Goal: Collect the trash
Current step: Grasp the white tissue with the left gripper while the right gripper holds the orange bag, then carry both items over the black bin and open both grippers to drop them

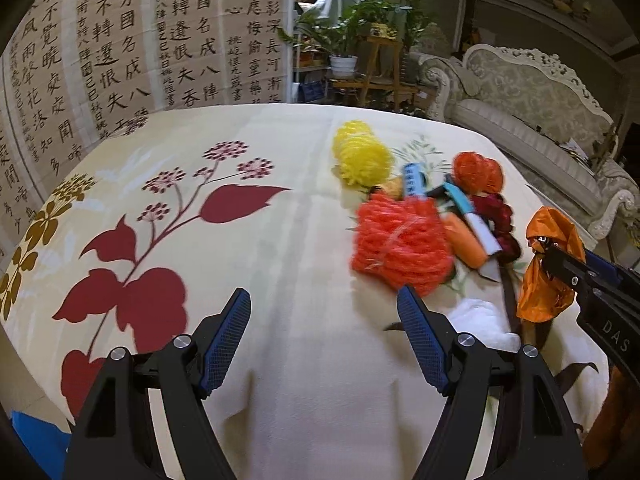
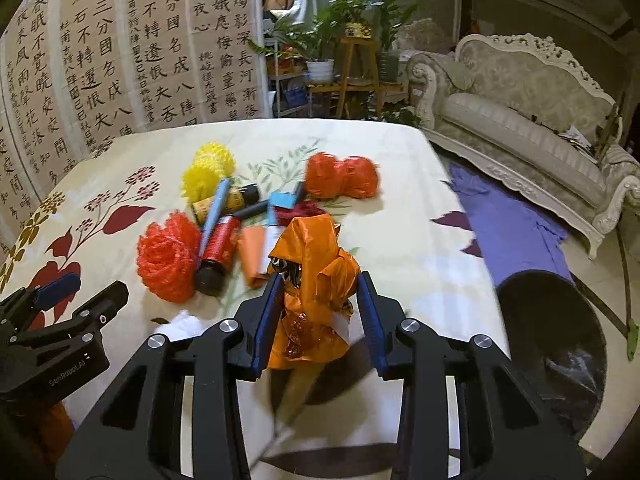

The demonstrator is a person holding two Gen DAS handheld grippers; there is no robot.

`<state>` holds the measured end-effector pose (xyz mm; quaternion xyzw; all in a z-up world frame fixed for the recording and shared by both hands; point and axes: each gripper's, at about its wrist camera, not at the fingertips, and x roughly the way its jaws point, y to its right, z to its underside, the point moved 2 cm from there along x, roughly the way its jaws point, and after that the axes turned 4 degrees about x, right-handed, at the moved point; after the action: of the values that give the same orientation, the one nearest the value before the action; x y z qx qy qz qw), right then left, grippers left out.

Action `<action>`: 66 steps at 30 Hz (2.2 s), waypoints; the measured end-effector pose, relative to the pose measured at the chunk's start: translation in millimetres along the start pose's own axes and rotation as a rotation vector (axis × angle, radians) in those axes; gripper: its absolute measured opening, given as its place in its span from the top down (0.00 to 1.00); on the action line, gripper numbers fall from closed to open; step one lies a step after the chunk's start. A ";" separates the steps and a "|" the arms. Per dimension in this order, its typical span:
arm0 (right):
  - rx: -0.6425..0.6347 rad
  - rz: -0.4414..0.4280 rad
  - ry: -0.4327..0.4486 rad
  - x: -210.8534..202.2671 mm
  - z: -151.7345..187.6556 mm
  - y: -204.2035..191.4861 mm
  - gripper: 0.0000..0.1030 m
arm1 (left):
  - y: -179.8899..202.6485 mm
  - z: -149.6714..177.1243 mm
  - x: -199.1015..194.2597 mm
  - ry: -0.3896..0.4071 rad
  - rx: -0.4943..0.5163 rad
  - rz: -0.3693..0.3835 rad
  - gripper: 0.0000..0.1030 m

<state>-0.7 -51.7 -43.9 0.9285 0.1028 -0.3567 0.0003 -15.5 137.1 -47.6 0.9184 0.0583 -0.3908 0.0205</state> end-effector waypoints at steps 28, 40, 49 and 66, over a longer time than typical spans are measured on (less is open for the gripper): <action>0.113 0.023 -0.005 -15.1 28.2 61.0 0.64 | 73.7 15.3 6.7 -0.025 0.089 0.190 0.68; 0.133 0.082 0.052 -34.7 23.6 79.4 0.64 | 97.1 6.8 -9.5 0.020 0.136 0.246 0.70; 0.190 0.226 0.104 -58.4 24.0 135.3 0.64 | 156.8 -12.0 -15.9 0.092 0.243 0.347 0.70; 0.302 0.354 0.082 -43.4 42.2 222.8 0.64 | 269.6 -27.5 4.7 0.119 0.408 0.482 0.69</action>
<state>-17.5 -281.2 -62.8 0.9353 -0.1160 -0.3245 -0.0802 40.6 -127.7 -34.1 0.9122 -0.2393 -0.3239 -0.0757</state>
